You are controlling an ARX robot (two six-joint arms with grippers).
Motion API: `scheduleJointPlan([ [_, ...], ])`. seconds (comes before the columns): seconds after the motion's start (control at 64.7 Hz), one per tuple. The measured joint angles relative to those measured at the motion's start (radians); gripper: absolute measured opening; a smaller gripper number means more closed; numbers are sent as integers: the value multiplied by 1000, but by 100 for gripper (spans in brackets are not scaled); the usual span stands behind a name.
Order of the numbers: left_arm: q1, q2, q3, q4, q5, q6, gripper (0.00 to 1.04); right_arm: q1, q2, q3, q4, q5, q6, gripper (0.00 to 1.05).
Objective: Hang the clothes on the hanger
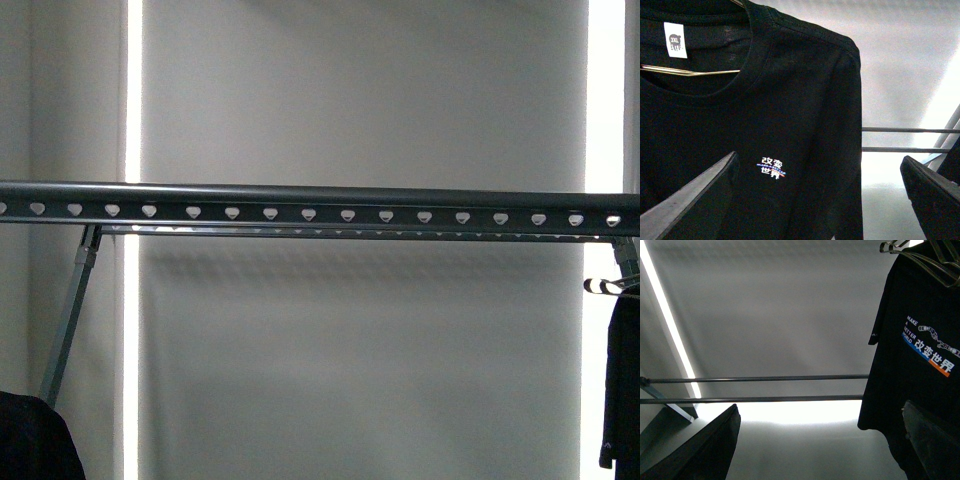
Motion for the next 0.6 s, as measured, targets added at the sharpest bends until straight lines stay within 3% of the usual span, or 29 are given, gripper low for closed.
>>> scheduleJointPlan([
  [0.309, 0, 0, 0, 0, 0, 0, 98, 0, 0, 0, 0, 0, 0, 97],
  [0.386, 16, 36, 17, -51, 129, -47, 98, 0, 0, 0, 0, 1, 0, 97],
  [0.417, -5, 76, 29, -56, 125, -61, 98, 0, 0, 0, 0, -1, 0, 97],
  [0.479, -84, 151, 62, -51, 36, -80, 98, 0, 0, 0, 0, -2, 0, 97],
  [0.603, -349, 402, 240, 61, -306, -90, 98, 0, 0, 0, 0, -1, 0, 97],
])
